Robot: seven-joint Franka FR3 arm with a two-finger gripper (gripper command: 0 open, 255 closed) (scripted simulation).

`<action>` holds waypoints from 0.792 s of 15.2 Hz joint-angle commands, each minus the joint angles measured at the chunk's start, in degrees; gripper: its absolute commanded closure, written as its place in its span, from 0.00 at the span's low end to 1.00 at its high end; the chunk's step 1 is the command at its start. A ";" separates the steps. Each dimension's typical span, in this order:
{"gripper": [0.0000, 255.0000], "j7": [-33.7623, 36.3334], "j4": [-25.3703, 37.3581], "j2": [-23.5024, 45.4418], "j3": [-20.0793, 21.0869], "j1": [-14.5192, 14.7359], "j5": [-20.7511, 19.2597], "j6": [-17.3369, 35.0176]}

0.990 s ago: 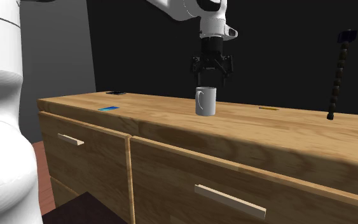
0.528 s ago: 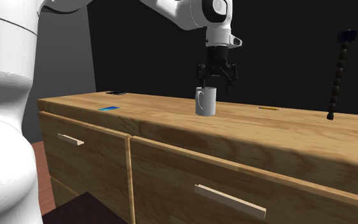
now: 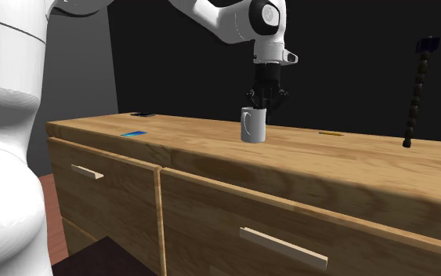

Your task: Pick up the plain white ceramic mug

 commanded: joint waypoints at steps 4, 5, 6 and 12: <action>1.00 0.00 -0.01 0.01 0.00 0.00 0.00 0.01; 1.00 0.00 -0.03 -0.01 0.00 0.00 0.00 0.02; 1.00 0.01 -0.14 -0.01 0.00 0.01 -0.01 0.13; 1.00 -0.05 4.95 0.32 -0.03 -0.06 0.02 -4.62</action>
